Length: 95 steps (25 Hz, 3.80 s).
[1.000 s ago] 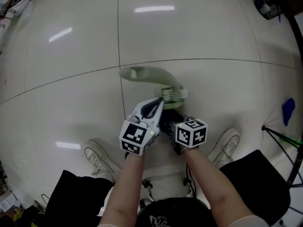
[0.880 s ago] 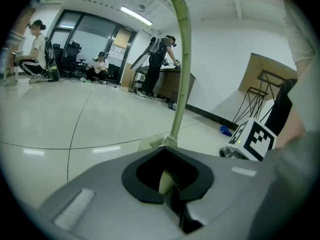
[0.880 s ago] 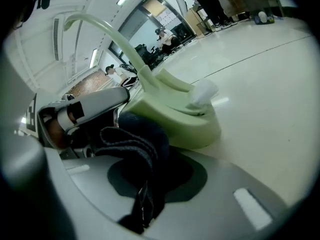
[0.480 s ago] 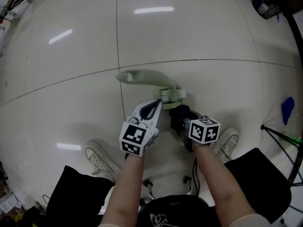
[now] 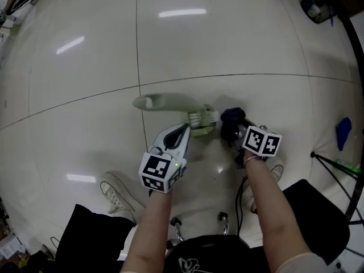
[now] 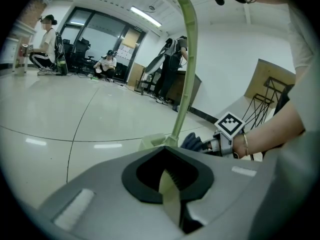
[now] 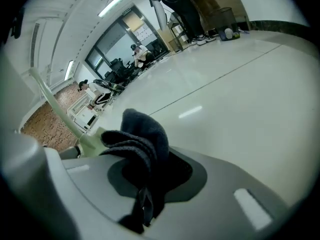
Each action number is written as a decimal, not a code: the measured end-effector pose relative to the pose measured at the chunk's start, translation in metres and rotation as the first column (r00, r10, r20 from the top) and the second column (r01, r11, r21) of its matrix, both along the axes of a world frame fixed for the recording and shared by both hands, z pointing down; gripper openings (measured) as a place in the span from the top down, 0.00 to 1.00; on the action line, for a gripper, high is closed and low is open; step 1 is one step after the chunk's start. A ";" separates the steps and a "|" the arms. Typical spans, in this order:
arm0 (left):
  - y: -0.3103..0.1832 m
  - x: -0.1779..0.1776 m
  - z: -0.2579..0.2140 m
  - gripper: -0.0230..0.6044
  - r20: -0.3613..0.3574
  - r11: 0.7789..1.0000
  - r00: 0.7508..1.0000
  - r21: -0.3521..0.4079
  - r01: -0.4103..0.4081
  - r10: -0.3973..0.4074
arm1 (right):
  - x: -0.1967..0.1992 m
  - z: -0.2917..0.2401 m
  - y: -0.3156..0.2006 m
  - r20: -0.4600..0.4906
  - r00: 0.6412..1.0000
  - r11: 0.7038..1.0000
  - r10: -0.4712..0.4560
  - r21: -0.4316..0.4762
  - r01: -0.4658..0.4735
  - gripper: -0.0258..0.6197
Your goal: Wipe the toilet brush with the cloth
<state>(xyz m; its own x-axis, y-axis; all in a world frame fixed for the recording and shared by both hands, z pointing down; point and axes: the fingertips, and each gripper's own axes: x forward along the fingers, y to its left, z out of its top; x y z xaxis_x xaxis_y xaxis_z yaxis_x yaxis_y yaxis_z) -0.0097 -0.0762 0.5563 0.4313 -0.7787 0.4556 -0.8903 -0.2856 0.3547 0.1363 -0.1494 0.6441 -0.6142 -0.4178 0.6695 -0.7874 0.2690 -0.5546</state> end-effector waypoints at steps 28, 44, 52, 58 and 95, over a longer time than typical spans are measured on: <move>-0.010 0.004 0.000 0.95 -0.019 1.000 1.000 -0.005 0.022 -0.022 | -0.037 0.022 0.062 0.210 0.890 0.842 -0.404 -0.294 0.452 0.86; -0.012 0.003 -0.002 0.95 -0.092 0.996 0.993 -0.035 0.077 -0.080 | -0.167 -0.134 -0.035 0.095 0.589 0.590 -0.803 0.267 0.762 0.86; -0.014 0.005 -0.001 0.95 -0.070 0.995 0.992 -0.029 0.100 -0.102 | -0.220 -0.101 -0.003 0.128 0.289 0.309 -0.949 0.178 0.934 0.86; -0.012 0.000 -0.003 0.95 -0.075 0.994 0.991 -0.024 0.109 -0.110 | -0.224 -0.053 0.016 0.134 0.180 0.186 -0.974 0.032 0.982 0.87; -0.009 -0.027 -0.035 0.95 -0.061 0.993 0.994 0.073 0.093 -0.089 | -0.066 -0.205 -0.017 -0.009 0.930 0.726 -0.367 0.622 0.292 0.87</move>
